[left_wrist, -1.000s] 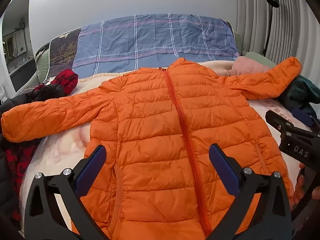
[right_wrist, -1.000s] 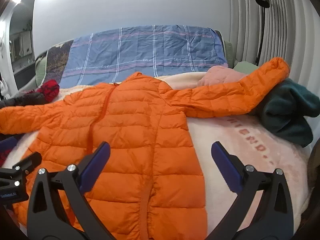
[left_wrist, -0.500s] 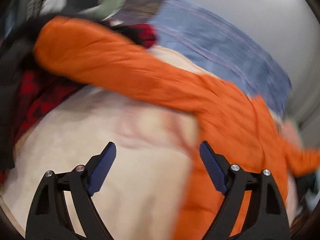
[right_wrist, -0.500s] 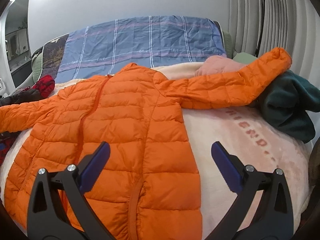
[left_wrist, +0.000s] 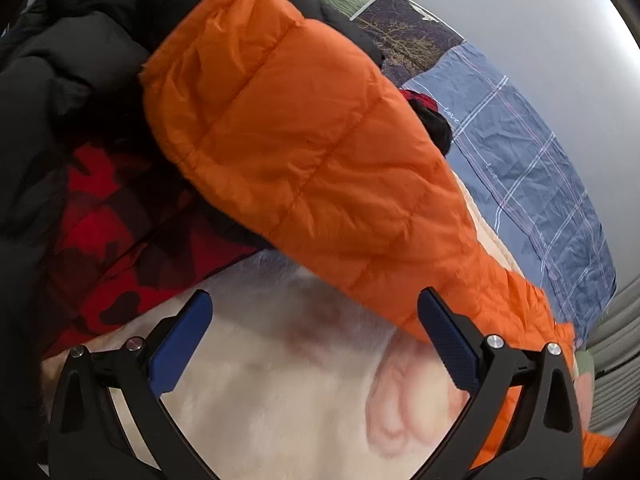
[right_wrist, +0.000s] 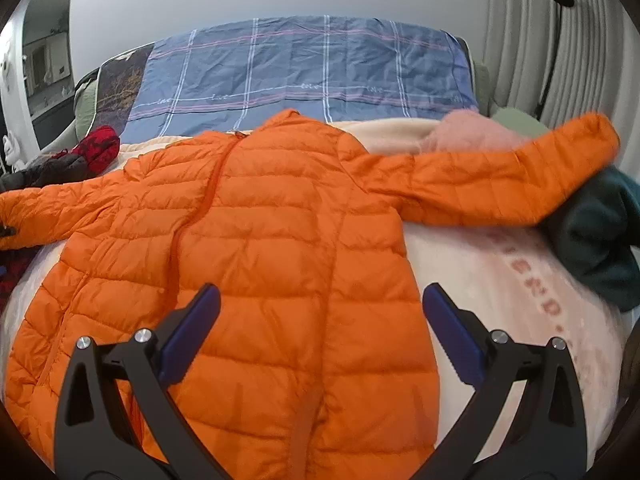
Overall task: Fold large clothes
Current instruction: 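Grasp the orange jacket sleeve with the left tool and fold it across the body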
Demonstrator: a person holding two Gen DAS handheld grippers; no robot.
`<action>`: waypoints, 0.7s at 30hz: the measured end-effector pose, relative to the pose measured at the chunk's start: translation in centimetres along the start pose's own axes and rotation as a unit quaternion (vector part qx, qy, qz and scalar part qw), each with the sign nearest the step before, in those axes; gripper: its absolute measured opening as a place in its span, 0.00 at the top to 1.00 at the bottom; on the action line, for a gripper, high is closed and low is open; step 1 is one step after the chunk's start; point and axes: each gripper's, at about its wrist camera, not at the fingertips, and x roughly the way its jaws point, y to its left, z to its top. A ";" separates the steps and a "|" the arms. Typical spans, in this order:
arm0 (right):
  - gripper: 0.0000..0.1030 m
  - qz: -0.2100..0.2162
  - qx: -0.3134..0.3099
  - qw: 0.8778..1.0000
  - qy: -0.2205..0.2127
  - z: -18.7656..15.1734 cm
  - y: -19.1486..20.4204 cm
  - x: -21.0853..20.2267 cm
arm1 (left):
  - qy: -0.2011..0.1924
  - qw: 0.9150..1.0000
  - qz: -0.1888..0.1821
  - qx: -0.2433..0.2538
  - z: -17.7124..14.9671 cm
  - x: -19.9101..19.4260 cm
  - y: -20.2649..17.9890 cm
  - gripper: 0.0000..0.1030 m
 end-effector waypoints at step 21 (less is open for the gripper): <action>0.02 -0.008 -0.059 0.998 -0.008 0.5 3.5 1.8 | -0.061 0.995 -0.061 -0.049 7.3 0.3 1.3 0.94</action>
